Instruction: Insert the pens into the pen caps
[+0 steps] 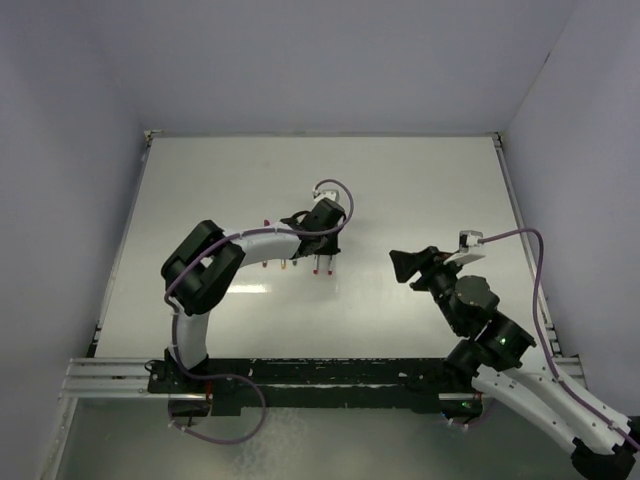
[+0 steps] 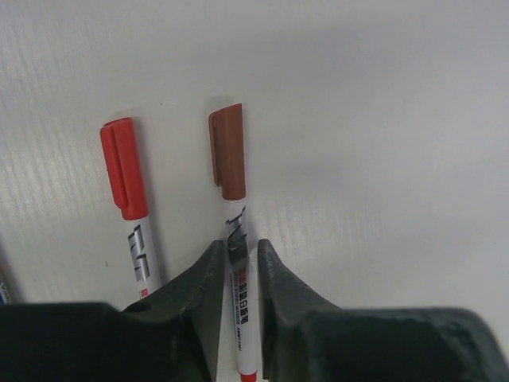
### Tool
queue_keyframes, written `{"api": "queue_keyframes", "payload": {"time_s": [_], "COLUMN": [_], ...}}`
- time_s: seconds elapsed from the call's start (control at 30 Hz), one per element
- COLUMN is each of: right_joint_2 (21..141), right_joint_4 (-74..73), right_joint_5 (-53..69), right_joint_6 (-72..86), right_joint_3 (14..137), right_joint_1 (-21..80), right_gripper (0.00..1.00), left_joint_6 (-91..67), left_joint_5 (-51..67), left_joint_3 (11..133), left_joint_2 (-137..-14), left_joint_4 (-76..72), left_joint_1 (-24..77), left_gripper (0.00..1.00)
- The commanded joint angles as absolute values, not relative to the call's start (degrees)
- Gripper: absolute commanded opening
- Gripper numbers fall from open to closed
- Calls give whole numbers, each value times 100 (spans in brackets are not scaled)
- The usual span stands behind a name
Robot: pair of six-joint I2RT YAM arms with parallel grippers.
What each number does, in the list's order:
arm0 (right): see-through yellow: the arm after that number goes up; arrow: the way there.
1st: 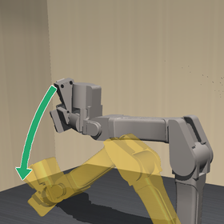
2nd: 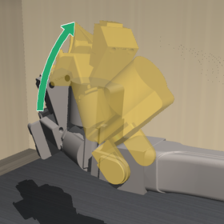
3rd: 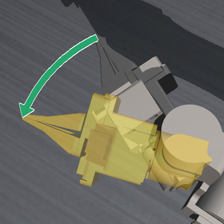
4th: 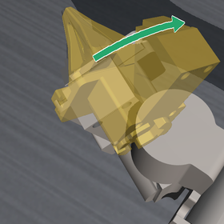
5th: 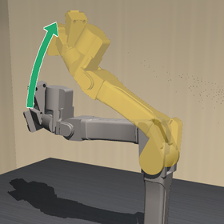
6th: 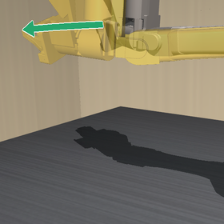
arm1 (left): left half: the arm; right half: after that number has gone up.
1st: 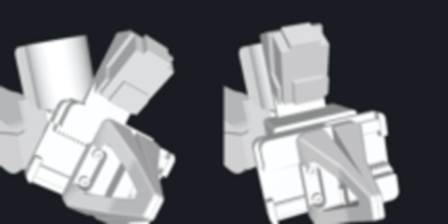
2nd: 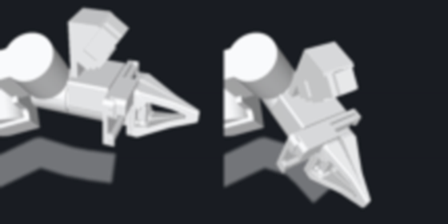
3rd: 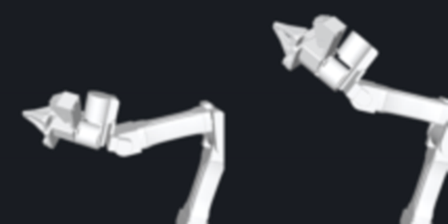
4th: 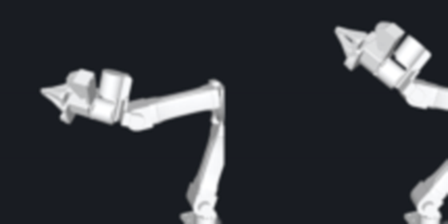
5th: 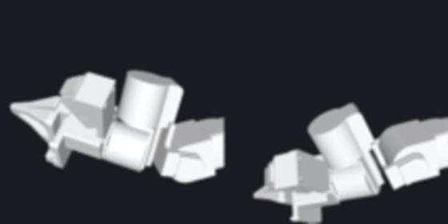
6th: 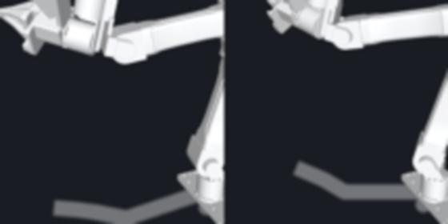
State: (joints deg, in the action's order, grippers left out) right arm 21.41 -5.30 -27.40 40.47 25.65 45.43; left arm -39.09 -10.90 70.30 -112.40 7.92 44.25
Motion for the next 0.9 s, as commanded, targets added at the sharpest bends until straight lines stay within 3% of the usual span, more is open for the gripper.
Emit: {"api": "queue_keyframes", "payload": {"time_s": [0.0, 0.1, 0.6, 0.87], "right_joint_2": [2247, 2283, 2241, 1875], "right_joint_4": [-202, -197, -324, -704], "right_joint_5": [-2713, -2709, -3364, -3876], "right_joint_6": [4047, 4002, 3702, 3624], "right_joint_3": [2558, 2579, 2778, 2855], "right_joint_1": [4553, 4553, 4556, 4553], "right_gripper": [65, 65, 64, 64], "left_joint_6": [-4079, -4067, -3642, -3610], "left_joint_5": [-999, -1010, -682, -1048], "left_joint_3": [7261, 7289, 7172, 5853], "left_joint_2": [-11277, -11191, -9691, -7951], "left_joint_4": [837, 852, 811, 925], "left_joint_1": [4371, 4369, 4363, 4362], "left_gripper": [30, 40, 40, 44]}}
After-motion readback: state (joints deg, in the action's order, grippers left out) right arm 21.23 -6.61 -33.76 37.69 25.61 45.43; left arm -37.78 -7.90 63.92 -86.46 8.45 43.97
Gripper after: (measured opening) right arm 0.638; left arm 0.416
